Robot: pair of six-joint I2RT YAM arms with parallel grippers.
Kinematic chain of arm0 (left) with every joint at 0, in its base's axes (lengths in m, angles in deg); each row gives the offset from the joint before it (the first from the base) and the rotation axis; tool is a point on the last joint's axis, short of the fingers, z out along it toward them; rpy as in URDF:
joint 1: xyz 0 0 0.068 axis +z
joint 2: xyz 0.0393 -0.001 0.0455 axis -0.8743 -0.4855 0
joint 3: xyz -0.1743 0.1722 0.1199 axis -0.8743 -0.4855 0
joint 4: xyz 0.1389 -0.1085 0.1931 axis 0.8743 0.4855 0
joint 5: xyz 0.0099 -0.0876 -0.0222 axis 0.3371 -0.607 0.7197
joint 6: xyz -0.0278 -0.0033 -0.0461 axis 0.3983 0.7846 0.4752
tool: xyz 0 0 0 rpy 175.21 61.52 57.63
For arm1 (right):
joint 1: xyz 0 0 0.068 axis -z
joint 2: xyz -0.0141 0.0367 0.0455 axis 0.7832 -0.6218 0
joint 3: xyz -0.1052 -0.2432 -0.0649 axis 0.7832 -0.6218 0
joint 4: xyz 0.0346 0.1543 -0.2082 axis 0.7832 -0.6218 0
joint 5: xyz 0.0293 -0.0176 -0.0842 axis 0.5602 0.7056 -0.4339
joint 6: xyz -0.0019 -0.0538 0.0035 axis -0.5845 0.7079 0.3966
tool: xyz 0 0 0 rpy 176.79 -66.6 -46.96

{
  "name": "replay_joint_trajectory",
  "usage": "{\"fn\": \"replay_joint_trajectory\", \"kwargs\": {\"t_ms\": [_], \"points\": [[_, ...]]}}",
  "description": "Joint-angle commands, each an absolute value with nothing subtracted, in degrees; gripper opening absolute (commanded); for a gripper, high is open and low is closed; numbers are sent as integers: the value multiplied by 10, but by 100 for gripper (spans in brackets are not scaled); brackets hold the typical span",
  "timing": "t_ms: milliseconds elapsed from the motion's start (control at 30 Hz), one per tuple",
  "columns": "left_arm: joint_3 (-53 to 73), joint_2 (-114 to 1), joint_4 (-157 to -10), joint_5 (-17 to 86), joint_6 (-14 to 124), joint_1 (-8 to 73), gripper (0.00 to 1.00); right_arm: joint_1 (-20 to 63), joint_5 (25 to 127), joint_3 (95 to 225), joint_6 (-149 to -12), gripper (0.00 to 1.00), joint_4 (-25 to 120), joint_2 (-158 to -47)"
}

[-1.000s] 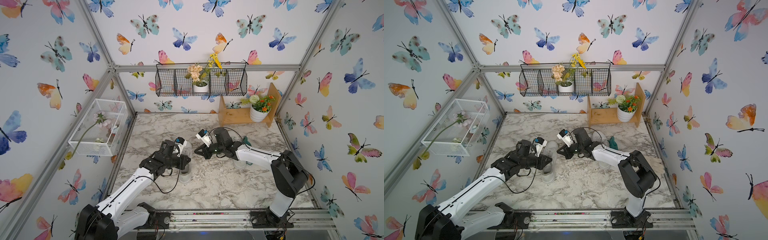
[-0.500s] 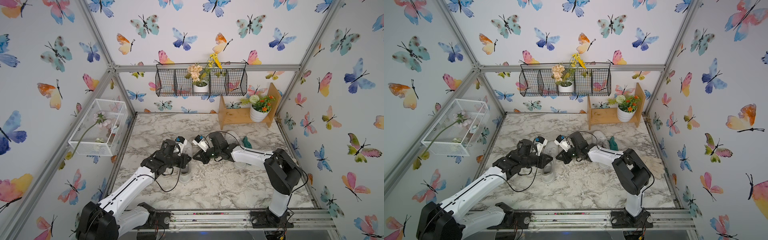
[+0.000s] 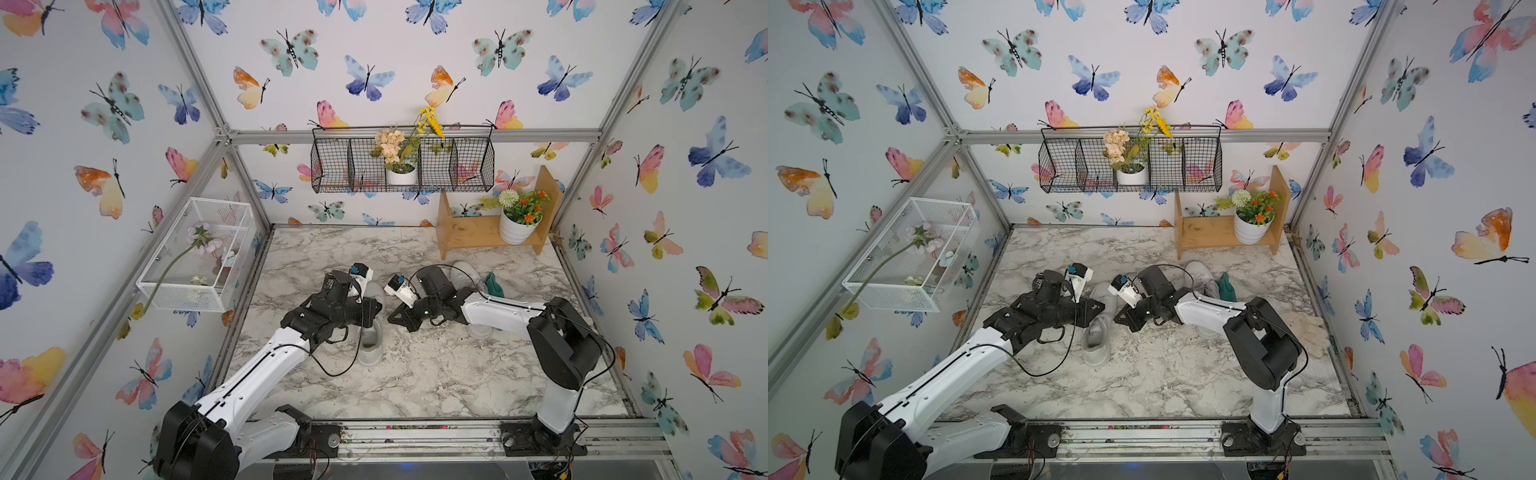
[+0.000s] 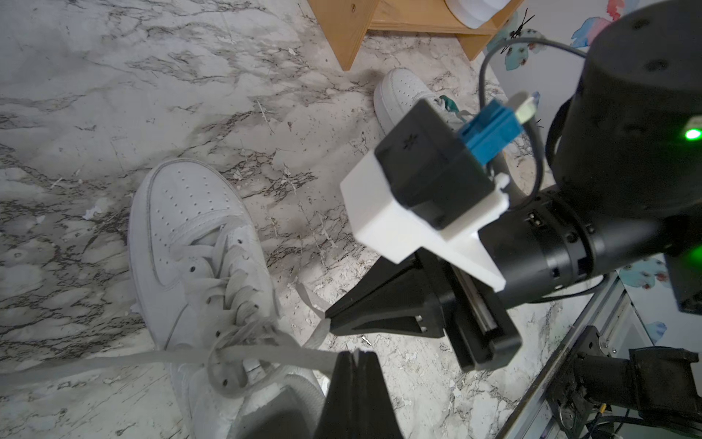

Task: Tie the shoes
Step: Wrap the shoelace around the shoelace.

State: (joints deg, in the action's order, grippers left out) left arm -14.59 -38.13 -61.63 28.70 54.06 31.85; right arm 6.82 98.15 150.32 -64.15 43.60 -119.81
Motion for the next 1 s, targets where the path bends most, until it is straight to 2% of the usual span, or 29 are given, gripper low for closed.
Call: {"fn": "replay_joint_trajectory", "kwargs": {"t_ms": [0,200,633,833,967], "points": [[-150,-381,-616,262,531,317,0,66,947,1519,-653,2,426,-1198],[-177,-367,-617,233,525,315,0,73,937,1527,-668,2,418,-1194],[-259,-367,-658,232,560,288,0,73,994,1541,-681,2,434,-1187],[-244,-358,-648,239,560,288,30,73,999,1542,-676,2,433,-1192],[-220,-335,-611,244,553,288,41,73,982,1542,-668,2,422,-1193]]}}
